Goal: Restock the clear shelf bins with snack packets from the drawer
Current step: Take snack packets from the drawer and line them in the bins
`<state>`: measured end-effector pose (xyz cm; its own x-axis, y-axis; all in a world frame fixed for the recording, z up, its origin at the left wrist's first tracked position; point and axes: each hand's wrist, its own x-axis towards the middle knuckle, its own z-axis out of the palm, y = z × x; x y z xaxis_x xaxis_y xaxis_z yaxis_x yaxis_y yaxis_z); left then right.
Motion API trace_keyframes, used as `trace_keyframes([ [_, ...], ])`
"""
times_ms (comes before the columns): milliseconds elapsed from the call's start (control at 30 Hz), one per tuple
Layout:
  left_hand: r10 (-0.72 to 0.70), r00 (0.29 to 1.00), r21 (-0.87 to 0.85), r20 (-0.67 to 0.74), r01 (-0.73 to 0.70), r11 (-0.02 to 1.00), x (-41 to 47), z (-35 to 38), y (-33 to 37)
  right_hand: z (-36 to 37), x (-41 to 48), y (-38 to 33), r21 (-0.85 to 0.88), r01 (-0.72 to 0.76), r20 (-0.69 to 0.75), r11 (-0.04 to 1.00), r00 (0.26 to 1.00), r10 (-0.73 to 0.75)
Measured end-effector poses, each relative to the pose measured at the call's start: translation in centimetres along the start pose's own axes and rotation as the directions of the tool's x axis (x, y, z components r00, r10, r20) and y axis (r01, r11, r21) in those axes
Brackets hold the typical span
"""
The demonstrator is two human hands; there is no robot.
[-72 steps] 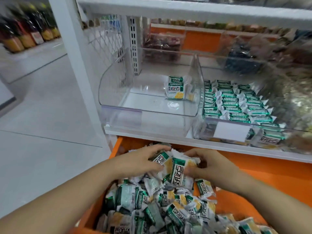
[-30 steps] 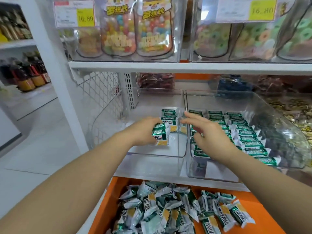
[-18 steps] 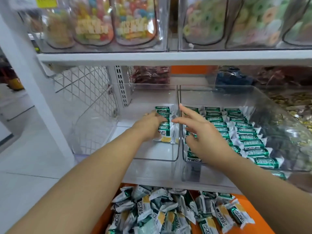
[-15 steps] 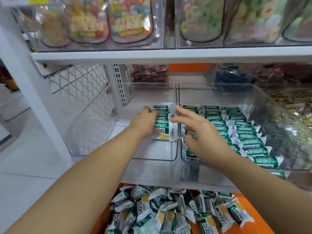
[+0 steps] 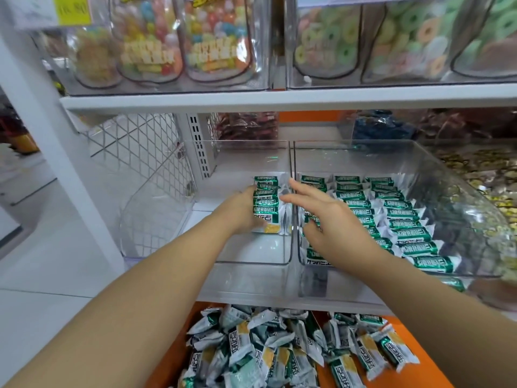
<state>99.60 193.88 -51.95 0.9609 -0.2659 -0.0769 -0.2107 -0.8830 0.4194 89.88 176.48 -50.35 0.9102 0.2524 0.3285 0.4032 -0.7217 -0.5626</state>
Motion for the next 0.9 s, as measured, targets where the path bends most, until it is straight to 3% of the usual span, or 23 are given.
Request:
trace_keyframes([
  [167, 0.093, 0.971, 0.049, -0.219, -0.084, 0.995, -5.1, -1.3, 0.3, 0.0, -0.5, -1.0, -0.144, -0.012, 0.035, 0.989, 0.999, 0.017],
  [300, 0.306, 0.815, 0.054, -0.493, -0.323, 0.945, -11.3, -0.7, -0.4, 1.6, -2.7, -2.9, -0.23, 0.194, -0.219, 0.954, 0.945, -0.244],
  [367, 0.419, 0.749, 0.094, -0.514, -0.436, 0.895, -14.1, 0.1, -1.6, 2.9, -4.6, -3.7, -0.251, 0.289, -0.25, 0.924, 0.903, -0.35],
  [500, 0.592, 0.725, 0.257, -0.353, -0.533, 0.806, -17.7, 2.8, -5.0, 6.2, -8.4, -4.2, -0.224, 0.418, -0.115, 0.88, 0.886, -0.45],
  [600, 0.575, 0.799, 0.3, -0.176, -0.513, 0.804, -18.3, 4.9, -7.6, 9.2, -10.6, -2.3, -0.201, 0.331, 0.021, 0.922, 0.943, -0.334],
  [700, 0.415, 0.91, 0.189, -0.015, -0.405, 0.895, -17.6, 7.4, -10.1, 12.0, -12.0, 0.2, -0.16, 0.116, 0.167, 0.98, 0.982, -0.089],
  [767, 0.282, 0.948, 0.177, 0.151, -0.306, 0.935, -16.9, 9.6, -12.2, 13.6, -12.5, 1.7, -0.152, -0.015, 0.286, 0.988, 0.957, 0.058],
  [900, 0.056, 0.859, 0.347, 0.51, -0.265, 0.9, -16.7, 13.8, -14.4, 16.7, -12.5, 3.1, -0.183, -0.174, 0.483, 0.968, 0.841, 0.242],
])
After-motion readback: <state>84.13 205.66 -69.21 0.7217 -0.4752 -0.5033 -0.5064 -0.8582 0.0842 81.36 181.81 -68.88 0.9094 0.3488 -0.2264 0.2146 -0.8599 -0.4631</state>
